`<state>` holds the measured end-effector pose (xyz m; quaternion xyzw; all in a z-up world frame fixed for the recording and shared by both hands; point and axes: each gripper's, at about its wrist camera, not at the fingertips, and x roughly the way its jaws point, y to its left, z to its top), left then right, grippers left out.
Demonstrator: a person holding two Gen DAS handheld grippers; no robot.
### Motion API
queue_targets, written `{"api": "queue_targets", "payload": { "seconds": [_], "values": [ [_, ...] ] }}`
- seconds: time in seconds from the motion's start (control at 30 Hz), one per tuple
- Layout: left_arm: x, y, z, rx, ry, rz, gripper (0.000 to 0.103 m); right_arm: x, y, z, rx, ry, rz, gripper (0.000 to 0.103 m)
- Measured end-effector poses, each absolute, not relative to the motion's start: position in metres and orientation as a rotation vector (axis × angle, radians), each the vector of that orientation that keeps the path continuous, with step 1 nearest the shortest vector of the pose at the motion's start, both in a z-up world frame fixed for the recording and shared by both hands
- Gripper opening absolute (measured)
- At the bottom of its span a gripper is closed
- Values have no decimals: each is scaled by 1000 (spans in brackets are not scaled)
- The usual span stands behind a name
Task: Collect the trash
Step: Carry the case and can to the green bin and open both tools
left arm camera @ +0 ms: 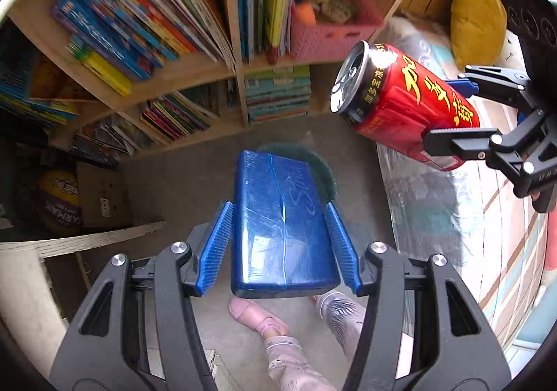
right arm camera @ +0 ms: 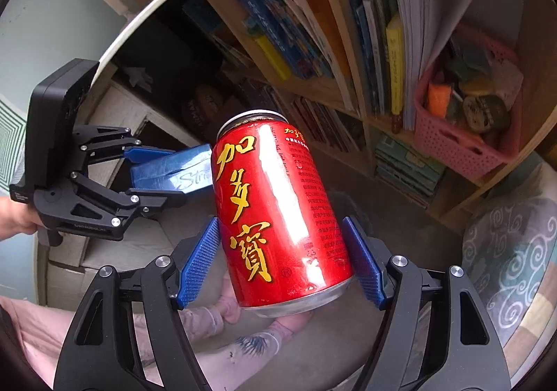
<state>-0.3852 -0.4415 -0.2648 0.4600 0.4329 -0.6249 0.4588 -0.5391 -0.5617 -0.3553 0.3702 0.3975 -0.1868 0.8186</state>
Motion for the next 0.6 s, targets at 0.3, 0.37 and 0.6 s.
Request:
{"api": "queue_targets", "payload": {
  "seconds": [0.3, 0.37, 0.6],
  "values": [
    [-396, -450, -346, 1178, 1172, -1553, 53, -535, -551, -444, 931, 878, -438, 72],
    [-398, -451, -362, 1182, 1185, -1546, 53, -532, -550, -461, 949, 873, -439, 72],
    [-393, -452, -410, 1245, 1202, -1520, 53, -517, -553, -502, 983, 904, -431, 72]
  ]
}}
